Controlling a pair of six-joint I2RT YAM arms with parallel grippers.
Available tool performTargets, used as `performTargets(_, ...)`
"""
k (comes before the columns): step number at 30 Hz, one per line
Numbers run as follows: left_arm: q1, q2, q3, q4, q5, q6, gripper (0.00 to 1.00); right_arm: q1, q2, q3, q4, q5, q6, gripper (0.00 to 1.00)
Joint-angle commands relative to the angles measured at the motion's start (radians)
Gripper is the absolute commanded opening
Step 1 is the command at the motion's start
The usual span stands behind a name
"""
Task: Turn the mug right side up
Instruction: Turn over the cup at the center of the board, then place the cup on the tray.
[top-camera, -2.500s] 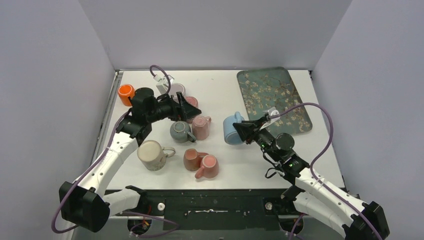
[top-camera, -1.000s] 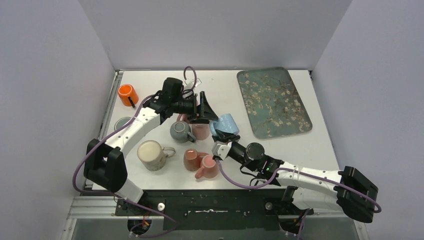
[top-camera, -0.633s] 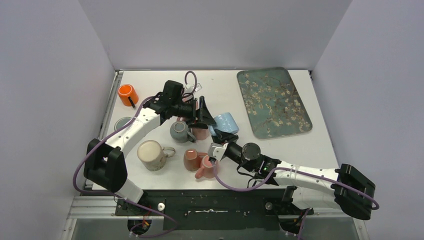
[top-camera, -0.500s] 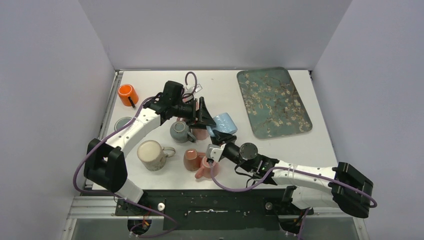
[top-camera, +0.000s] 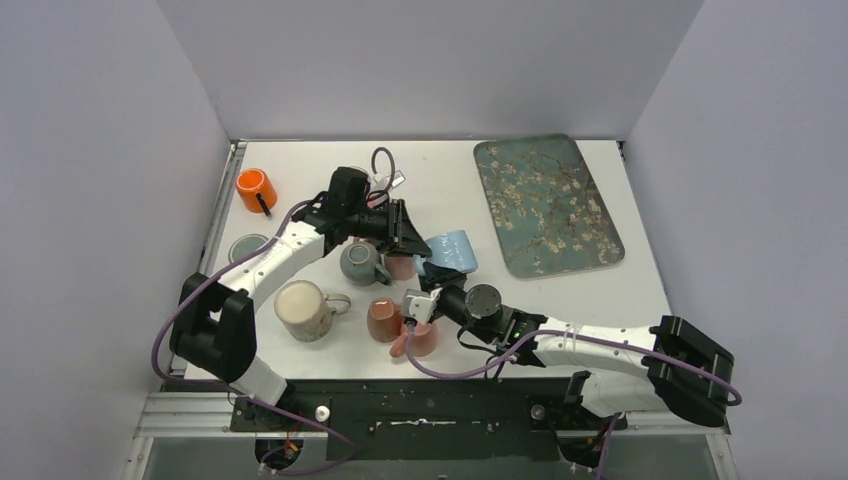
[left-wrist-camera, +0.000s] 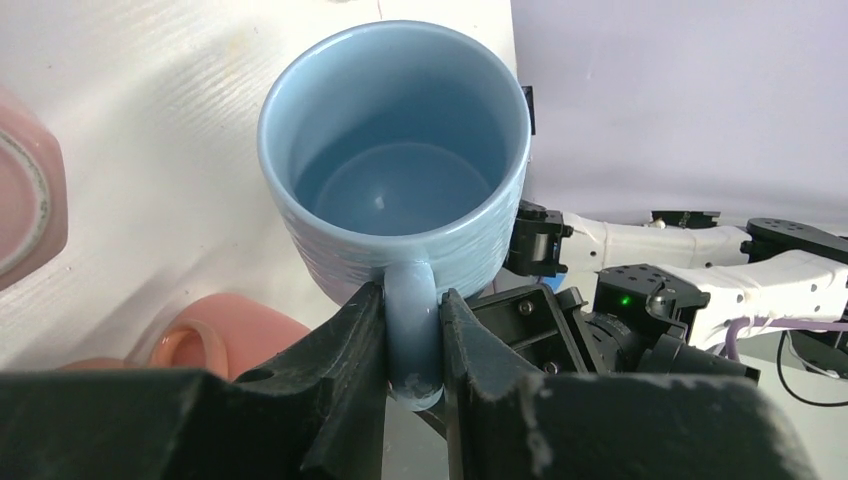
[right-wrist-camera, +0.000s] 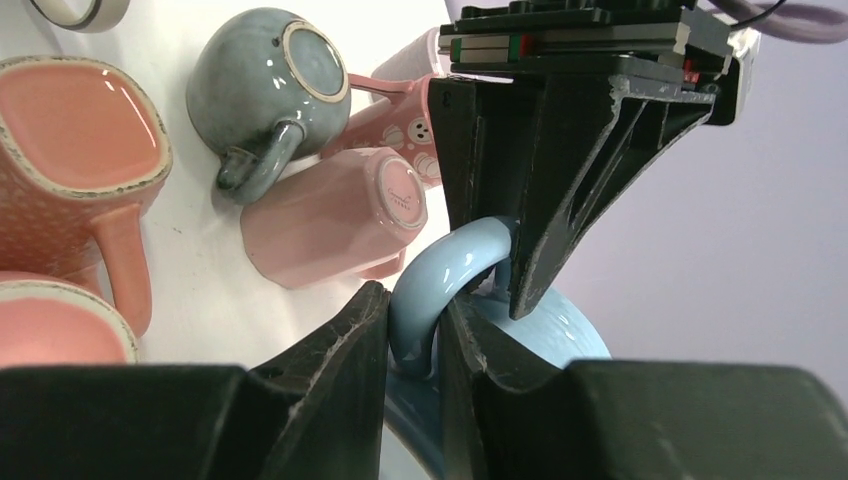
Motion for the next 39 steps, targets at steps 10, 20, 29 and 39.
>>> performTargets(10,-0.028,0.060,0.035,0.427,0.034,-0.127,0.00,-0.005,-0.160,0.116,-0.138,0.129,0.469,0.44)
performTargets(20,-0.033,0.144,0.110,0.519,-0.072,-0.056,0.00,-0.221,-0.205,0.389,-0.584,0.175,1.151,0.49)
performTargets(29,-0.110,0.115,0.071,0.615,-0.509,0.288,0.00,-0.288,-0.178,0.535,-0.867,0.281,1.470,0.49)
performTargets(39,-0.234,0.193,-0.005,0.834,-0.870,0.427,0.00,-0.394,-0.207,0.508,-0.927,0.238,1.531,0.48)
